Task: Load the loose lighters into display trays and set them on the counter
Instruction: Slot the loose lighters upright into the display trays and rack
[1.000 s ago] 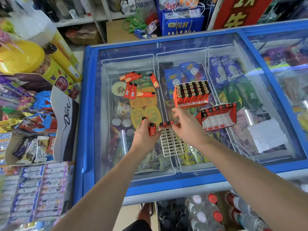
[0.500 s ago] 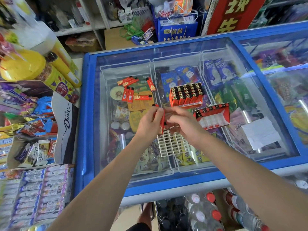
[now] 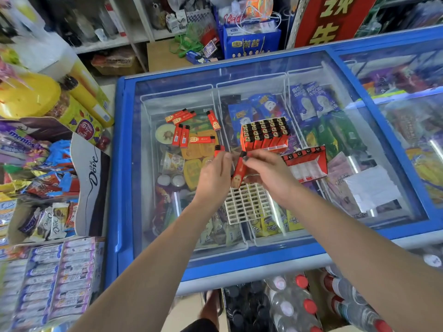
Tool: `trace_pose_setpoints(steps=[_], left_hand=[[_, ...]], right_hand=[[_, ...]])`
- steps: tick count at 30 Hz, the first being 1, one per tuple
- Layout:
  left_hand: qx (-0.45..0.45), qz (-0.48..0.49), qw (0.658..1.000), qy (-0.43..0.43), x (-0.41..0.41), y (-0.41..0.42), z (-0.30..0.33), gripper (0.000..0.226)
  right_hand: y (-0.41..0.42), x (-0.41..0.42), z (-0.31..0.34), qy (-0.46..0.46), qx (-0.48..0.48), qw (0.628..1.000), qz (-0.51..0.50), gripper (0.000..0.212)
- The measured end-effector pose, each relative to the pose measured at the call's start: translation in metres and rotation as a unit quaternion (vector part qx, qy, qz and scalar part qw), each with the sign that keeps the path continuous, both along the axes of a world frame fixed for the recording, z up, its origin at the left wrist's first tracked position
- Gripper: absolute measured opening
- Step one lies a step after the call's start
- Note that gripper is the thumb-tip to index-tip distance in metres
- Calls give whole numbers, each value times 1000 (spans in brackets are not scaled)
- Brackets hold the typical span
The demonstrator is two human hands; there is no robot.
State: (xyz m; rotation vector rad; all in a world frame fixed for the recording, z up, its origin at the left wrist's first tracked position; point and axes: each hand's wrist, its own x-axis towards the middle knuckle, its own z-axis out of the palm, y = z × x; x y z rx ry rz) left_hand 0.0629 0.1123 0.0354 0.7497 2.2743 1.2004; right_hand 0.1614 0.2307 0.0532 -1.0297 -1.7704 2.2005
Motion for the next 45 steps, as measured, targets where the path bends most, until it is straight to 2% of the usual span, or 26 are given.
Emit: trace_pose_setpoints(steps=[2, 4, 5, 8, 11, 16, 21, 25, 32, 36, 38, 40, 41, 43, 45], left_hand=[[-9, 35, 999, 38, -6, -7, -5, 28], [-34, 48, 997, 48, -11, -16, -12, 9], [-59, 46, 996, 43, -11, -20, -17, 7], [-137, 43, 990, -8, -5, -26, -30, 34], [-157, 31, 986, -44, 3, -24, -38, 57], [-216, -6, 976, -36, 7, -23, -52, 70], [-275, -42, 960, -32, 5, -27, -63, 61], [-268, -45, 962, -28, 5, -28, -68, 58], [-266, -39, 963, -15, 1, -30, -71, 60], [-212, -28, 977, -20, 0, -31, -60, 63], [-144, -9, 990, -4, -3, -32, -48, 56], [-63, 12, 998, 21, -5, -31, -32, 43], [-32, 16, 999, 25, -4, -30, -23, 35], [8, -15, 1000, 21, -1, -23, -5, 24], [42, -78, 996, -13, 3, -15, 8, 23]], right_hand=[[10, 3, -2, -5, 63, 997, -43, 7], [19, 7, -8, -39, 205, 977, -55, 7], [22, 11, -12, -48, 270, 960, -47, 9], [21, 16, -22, -35, 387, 921, 16, 15], [15, 14, -32, -38, 449, 889, 87, 18], [8, 7, -41, -49, 474, 869, 135, 16], [8, 6, -43, -47, 493, 851, 172, 15], [7, 9, -45, -54, 523, 827, 201, 12], [5, 7, -46, -67, 524, 824, 203, 13], [6, 6, -48, -85, 527, 817, 215, 19], [7, 7, -48, -104, 514, 825, 212, 39], [7, 9, -46, -102, 477, 855, 173, 58], [7, 9, -43, -86, 452, 877, 138, 59], [9, 8, -32, -55, 372, 925, 59, 46], [14, 5, -17, -32, 226, 974, -1, 30]])
